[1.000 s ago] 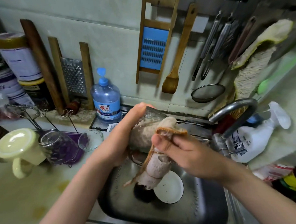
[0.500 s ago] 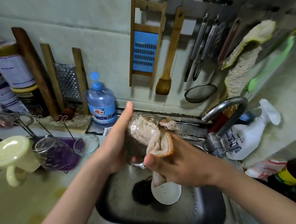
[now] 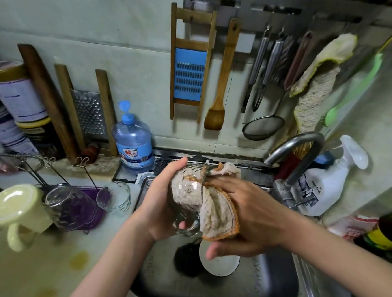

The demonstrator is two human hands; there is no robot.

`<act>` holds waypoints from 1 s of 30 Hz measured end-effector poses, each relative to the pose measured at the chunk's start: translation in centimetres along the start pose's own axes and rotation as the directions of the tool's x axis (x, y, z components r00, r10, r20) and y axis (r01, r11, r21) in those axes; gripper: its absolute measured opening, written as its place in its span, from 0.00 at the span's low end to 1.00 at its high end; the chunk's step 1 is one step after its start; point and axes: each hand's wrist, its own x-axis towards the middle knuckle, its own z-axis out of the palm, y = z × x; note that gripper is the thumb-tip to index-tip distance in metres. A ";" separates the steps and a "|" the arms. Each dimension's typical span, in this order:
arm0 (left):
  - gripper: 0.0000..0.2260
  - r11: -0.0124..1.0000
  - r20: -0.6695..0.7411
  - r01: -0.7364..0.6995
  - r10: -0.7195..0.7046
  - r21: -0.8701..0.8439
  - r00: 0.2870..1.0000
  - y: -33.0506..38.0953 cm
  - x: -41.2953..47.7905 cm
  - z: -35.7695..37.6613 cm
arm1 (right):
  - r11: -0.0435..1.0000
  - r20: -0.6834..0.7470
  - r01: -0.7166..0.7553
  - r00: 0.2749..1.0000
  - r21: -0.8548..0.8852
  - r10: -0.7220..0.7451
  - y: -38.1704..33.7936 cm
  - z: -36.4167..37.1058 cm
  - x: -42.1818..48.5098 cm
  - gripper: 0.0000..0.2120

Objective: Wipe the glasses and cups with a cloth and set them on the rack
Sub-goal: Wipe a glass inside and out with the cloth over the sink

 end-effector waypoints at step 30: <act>0.14 0.927 0.064 -0.212 0.202 0.310 0.977 0.7 0.1 -1.1 | 0.939 0.199 -0.250 0.958 0.237 0.205 -2.3 -0.8 0.6 0.26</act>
